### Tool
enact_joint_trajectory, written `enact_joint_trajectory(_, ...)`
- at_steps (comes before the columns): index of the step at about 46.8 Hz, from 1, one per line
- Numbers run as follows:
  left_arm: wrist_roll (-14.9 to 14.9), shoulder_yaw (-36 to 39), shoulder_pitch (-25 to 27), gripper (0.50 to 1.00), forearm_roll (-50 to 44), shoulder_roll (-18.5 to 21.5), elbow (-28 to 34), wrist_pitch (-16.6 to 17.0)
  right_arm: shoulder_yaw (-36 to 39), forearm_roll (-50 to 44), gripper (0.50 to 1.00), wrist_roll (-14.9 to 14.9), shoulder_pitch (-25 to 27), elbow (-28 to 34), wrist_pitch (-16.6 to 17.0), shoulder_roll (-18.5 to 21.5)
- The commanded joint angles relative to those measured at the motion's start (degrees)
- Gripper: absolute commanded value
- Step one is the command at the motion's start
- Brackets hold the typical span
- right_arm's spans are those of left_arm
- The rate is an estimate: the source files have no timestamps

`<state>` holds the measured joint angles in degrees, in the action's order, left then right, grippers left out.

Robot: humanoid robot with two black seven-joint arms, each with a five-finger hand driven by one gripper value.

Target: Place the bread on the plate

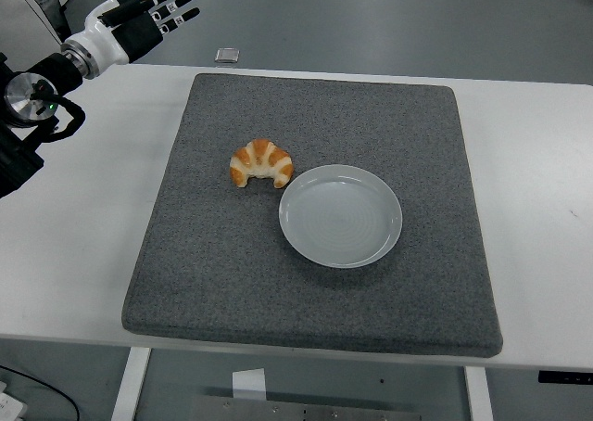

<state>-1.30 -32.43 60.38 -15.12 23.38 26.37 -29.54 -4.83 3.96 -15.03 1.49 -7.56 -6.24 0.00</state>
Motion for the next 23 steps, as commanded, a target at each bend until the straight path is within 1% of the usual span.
enact_joint_trajectory(1, 0.1, 0.0, 0.0, 1.000, 0.2, 0.0, 0.1, -0.1, 0.0, 0.0, 0.932, 0.0, 0.0, 0.0, 0.0, 0.0)
enact_joint_trajectory(14, 0.1, -0.1, 0.1, 1.000, -0.3, 0.0, 0.0, 0.0, 0.0, 0.0, 0.932, 0.0, 0.0, 0.0, 0.0, 0.0)
enact_joint_trajectory(23, 0.2, -0.1, 0.3, 1.000, -0.3, 0.0, -0.3, 0.8, 0.0, 0.0, 0.932, 0.0, 0.0, 0.0, 0.0, 0.0)
